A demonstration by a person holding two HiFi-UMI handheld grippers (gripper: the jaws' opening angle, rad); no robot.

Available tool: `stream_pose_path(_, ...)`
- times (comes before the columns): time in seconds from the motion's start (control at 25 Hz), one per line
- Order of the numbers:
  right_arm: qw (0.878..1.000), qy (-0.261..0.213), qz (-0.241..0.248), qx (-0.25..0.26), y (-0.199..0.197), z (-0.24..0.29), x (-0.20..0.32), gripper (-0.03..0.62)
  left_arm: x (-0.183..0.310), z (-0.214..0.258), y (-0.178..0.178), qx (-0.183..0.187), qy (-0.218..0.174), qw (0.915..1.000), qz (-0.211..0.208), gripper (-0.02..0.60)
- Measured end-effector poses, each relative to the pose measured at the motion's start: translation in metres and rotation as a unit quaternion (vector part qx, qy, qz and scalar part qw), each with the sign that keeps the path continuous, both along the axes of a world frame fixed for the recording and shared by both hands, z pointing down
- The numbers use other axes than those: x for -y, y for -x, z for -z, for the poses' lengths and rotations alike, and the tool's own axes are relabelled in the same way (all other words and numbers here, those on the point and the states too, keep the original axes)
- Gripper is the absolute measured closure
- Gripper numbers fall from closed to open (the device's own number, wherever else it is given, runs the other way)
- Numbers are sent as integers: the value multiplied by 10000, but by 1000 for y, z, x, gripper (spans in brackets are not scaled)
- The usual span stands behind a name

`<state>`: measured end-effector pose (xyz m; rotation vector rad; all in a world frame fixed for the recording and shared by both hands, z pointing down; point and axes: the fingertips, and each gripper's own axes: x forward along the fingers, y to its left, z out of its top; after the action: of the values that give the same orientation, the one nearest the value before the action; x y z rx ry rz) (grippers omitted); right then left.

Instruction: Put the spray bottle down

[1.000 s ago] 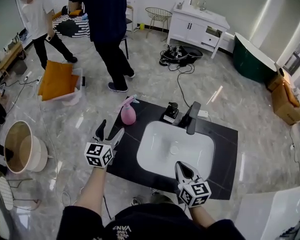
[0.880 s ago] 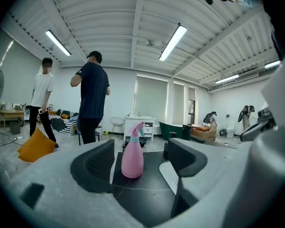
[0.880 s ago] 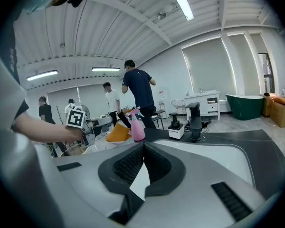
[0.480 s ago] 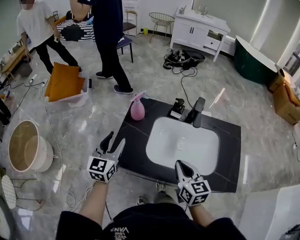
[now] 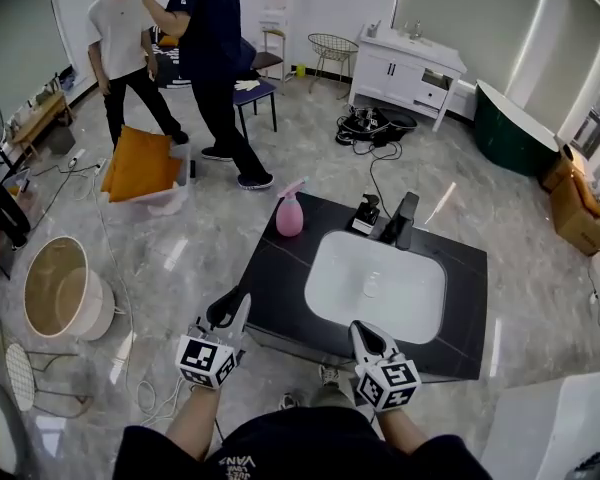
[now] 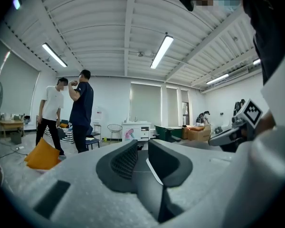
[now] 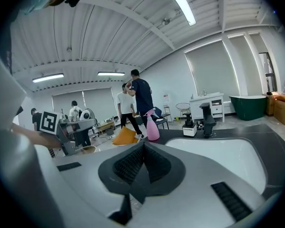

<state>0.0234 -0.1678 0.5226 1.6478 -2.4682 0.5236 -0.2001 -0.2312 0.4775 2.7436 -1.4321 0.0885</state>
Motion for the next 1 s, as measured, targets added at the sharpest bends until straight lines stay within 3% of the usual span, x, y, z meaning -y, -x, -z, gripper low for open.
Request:
stream_pose_path(0.24,9999,5,134,50,18,-2,-10,594,-35,-3,2,-100,116,9999,-44,569)
stream_pose_path(0.52,9994,2,354,2,35,-3,-17,594,-71,-9,11,-197,216,9995,114,571)
stream_pose_path(1.0,9973,149,649,-326,55,-13,-30,595,-105,-18,26,69,229,9993,297,571)
